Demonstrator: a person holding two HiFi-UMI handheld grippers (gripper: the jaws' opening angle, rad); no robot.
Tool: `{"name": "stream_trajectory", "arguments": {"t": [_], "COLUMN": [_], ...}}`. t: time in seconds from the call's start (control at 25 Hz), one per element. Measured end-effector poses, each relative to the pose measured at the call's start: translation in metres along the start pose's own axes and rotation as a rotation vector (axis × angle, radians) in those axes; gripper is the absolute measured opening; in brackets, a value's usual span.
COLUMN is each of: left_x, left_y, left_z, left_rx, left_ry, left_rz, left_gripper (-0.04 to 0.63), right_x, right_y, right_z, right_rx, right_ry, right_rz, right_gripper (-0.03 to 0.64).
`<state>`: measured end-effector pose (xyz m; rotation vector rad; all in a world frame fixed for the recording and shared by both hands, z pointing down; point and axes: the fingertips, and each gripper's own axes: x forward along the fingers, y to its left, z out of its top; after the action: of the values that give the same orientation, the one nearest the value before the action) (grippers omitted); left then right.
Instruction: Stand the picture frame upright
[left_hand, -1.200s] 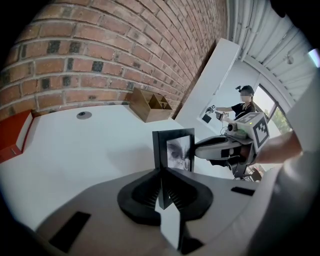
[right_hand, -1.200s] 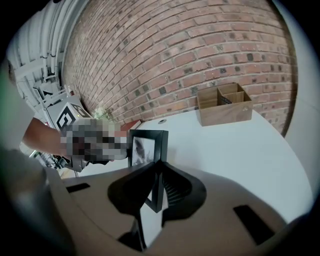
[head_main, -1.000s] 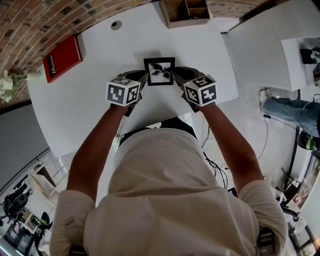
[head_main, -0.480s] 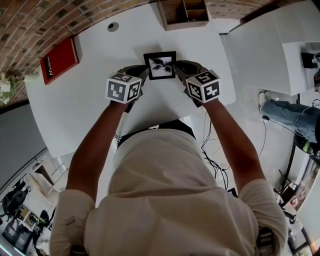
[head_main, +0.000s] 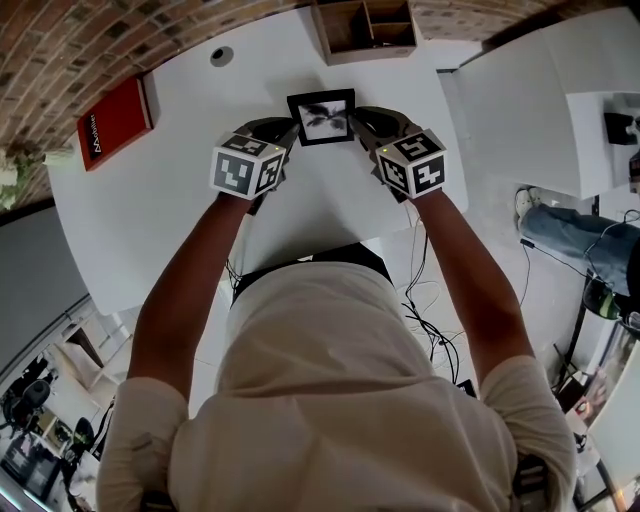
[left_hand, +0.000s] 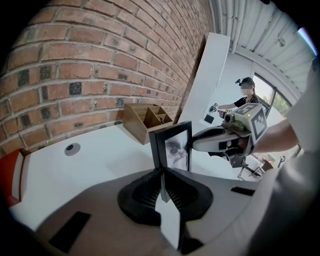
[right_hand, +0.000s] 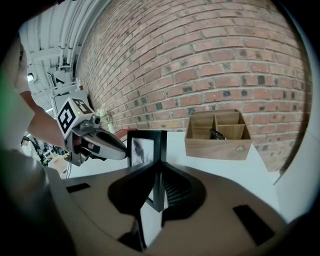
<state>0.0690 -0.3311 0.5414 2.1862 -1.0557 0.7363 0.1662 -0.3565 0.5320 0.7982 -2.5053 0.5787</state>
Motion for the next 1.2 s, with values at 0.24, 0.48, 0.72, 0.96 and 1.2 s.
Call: {"name": "stream_trajectory", "arguments": {"t": [0.24,0.48,0.72,0.96,1.2], "left_x": [0.006,0.009,0.014,0.021,0.025], "left_y": [0.006,0.012,0.020,0.022,0.025], "left_z": [0.011,0.021,0.029,0.028,0.028], "left_rx": [0.031,0.072,0.104,0.127,0.148], "left_ry": [-0.009,-0.017,-0.033,-0.034,-0.045], "left_rz": [0.024,0.051,0.090,0.090,0.091], "left_gripper": [0.020,0.018,0.018,0.017,0.015], "right_x": [0.005,0.009,0.014,0.020,0.021], "right_y": [-0.011,-0.018,-0.022,-0.030,-0.032], "right_z": [0.010,0.016,0.017,0.014,0.014], "right_rx": [-0.061,-0.112,-0.173,-0.193,-0.235], "right_ry": [-0.027,-0.044,-0.054,-0.052,-0.056], "right_rz": [-0.002,-0.004,-0.020,-0.041,-0.063], "right_gripper": [0.049,0.049,0.046,0.044,0.043]}}
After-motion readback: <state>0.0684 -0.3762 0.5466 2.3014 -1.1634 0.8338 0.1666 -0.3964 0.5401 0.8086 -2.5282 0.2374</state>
